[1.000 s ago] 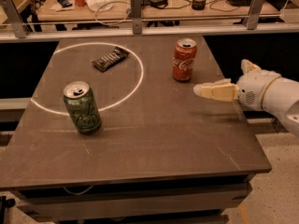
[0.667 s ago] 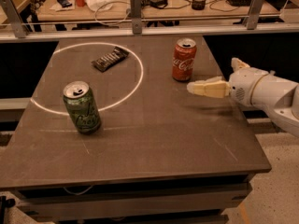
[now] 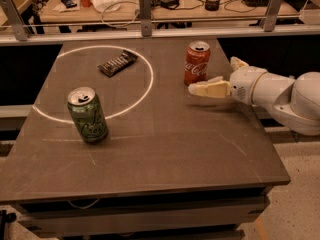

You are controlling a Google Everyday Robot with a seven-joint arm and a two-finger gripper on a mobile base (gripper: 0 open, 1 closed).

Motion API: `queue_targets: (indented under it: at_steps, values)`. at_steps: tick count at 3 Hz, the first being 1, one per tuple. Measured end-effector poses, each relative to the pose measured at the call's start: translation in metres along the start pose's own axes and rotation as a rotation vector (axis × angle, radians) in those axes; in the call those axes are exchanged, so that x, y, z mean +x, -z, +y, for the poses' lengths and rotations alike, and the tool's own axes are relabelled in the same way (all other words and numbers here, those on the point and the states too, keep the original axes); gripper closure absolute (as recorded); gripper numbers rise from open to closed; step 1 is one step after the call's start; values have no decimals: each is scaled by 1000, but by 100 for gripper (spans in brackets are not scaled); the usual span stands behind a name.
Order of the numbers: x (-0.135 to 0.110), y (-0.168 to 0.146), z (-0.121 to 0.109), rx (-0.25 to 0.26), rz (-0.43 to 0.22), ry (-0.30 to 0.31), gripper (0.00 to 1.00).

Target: Move coke can near green can

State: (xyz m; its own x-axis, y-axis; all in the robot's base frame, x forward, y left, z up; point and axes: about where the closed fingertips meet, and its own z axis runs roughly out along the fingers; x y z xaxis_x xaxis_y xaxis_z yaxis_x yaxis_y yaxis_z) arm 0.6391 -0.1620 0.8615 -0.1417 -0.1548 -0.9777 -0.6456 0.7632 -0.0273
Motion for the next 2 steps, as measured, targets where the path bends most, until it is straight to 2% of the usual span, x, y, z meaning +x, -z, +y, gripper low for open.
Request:
queue_targets:
  at_steps: [2]
  values:
    - [-3, -33, -1, -49, -14, 8, 0]
